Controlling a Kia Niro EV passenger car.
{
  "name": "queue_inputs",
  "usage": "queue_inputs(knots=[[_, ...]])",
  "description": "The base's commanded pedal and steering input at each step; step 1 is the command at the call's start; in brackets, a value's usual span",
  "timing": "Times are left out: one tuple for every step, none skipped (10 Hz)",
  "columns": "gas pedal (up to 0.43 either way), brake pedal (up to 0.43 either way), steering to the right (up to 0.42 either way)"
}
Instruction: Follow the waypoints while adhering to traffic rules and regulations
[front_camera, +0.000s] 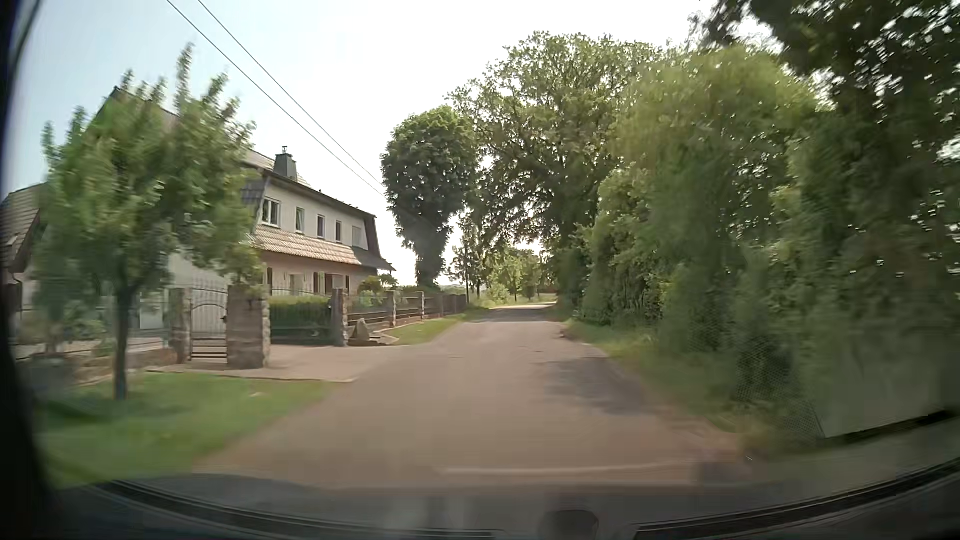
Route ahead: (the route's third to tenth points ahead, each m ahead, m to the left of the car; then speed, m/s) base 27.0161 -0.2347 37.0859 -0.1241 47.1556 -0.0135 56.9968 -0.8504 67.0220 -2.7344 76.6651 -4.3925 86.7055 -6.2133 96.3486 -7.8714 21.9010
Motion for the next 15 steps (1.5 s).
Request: queue_inputs(knots=[[0.157, 0.006, 0.003], [0.15, 0.006, 0.003], [0.118, 0.006, 0.003], [0.087, 0.006, 0.003], [0.079, 0.006, 0.003], [0.079, 0.006, 0.003], [0.079, 0.006, 0.003], [0.079, 0.006, 0.003], [0.059, 0.006, 0.003], [0.0, 0.006, 0.003], [0.0, 0.006, 0.003], [0.0, 0.006, 0.003], [0.0, 0.006, 0.003], [0.008, 0.006, 0.003], [0.047, 0.006, 0.004]])
